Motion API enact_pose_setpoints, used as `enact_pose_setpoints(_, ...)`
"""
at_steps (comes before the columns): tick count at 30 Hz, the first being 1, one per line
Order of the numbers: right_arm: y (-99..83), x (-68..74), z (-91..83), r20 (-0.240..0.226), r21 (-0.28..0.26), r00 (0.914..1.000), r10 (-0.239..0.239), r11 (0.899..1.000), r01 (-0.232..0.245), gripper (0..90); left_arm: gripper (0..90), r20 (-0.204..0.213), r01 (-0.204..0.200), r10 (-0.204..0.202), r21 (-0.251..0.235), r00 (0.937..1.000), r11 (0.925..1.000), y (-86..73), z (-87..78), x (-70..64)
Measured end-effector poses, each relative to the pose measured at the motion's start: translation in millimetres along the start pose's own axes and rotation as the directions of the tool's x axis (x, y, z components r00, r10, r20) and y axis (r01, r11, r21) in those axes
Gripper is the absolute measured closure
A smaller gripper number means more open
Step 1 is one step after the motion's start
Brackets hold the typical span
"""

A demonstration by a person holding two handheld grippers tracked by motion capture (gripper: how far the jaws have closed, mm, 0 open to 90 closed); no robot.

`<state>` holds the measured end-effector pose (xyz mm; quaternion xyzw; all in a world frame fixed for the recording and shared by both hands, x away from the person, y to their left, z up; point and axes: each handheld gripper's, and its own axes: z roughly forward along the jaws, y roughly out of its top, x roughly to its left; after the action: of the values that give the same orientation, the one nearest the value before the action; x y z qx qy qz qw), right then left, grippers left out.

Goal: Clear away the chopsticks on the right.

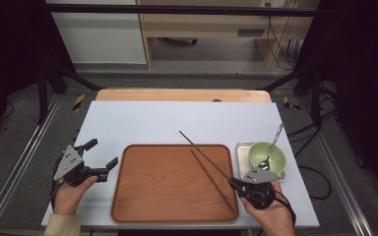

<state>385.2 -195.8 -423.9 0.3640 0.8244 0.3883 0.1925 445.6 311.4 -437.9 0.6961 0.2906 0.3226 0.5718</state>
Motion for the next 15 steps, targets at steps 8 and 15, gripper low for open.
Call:
enact_pose_setpoints(8,-5.8,7.3,4.5,-0.014,0.022,0.9999,0.005,1.000,-0.005,84.6,2.1,0.003,-0.003,0.003,0.005,1.0000,1.0000,-0.2,0.4,-0.4)
enact_pose_setpoints(15,-12.8,15.8,9.0,-0.031,0.066,0.9994,0.014,0.998,-0.012,84.6,2.1,0.003,-0.009,0.009,0.008,1.0000,0.9999,0.2,-0.1,0.0)
